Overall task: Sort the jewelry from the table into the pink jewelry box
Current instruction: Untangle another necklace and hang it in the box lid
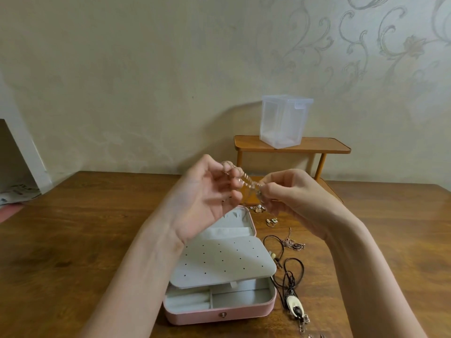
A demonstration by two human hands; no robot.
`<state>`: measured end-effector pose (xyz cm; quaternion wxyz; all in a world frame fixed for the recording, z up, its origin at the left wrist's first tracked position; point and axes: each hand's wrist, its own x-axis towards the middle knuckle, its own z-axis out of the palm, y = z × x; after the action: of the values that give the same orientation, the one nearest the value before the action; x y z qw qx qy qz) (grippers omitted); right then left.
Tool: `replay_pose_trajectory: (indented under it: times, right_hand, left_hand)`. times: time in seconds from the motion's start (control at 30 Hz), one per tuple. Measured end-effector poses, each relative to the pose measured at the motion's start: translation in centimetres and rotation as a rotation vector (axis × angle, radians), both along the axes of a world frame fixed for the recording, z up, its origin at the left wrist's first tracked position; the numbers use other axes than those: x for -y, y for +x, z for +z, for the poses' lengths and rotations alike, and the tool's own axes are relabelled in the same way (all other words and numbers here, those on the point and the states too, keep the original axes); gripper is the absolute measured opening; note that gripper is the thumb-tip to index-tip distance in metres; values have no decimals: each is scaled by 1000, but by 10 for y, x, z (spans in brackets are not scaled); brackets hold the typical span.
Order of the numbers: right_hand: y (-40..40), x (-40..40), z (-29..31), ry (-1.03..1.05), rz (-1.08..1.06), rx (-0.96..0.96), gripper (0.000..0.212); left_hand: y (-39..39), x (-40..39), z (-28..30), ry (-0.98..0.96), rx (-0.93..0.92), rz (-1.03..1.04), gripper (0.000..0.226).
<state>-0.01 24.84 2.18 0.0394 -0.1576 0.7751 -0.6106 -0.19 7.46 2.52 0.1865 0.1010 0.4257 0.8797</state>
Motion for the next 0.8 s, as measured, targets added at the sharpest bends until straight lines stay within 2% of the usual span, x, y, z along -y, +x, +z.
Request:
replay_pose_trajectory:
  times: [0.07, 0.2, 0.3, 0.37, 0.43, 0.5, 0.53, 0.63, 0.8]
  right_hand:
    - [-2, -2, -1, -8, -54, 7, 25]
    - [-5, -3, -3, -118, -106, 76, 24]
    - [-5, -1, -4, -80, -68, 49, 25]
    - [-5, 0, -4, -77, -69, 18, 22]
    - [-5, 0, -4, -134, -62, 12, 18]
    - [-6, 1, -5, -180, -23, 30, 15]
    - [-6, 2, -6, -190, -1, 41, 13]
    - [-7, 4, -7, -208, 24, 58, 11]
    - [-6, 3, -7, -155, 20, 49, 14]
  left_hand:
    - [-1, 7, 2, 65, -26, -39, 11]
    - [-3, 16, 1, 34, -176, 7, 8]
    - [-1, 13, 1, 107, -173, 61, 20]
    - [1, 10, 1, 132, -178, 3, 31]
    - [3, 5, -2, -63, -261, 0, 40]
    - [2, -3, -8, -383, -395, 124, 53]
    - [2, -7, -11, -462, -442, 178, 58]
    - [2, -13, -15, -527, -537, 264, 61]
    - [-2, -9, -17, -690, -644, 386, 50]
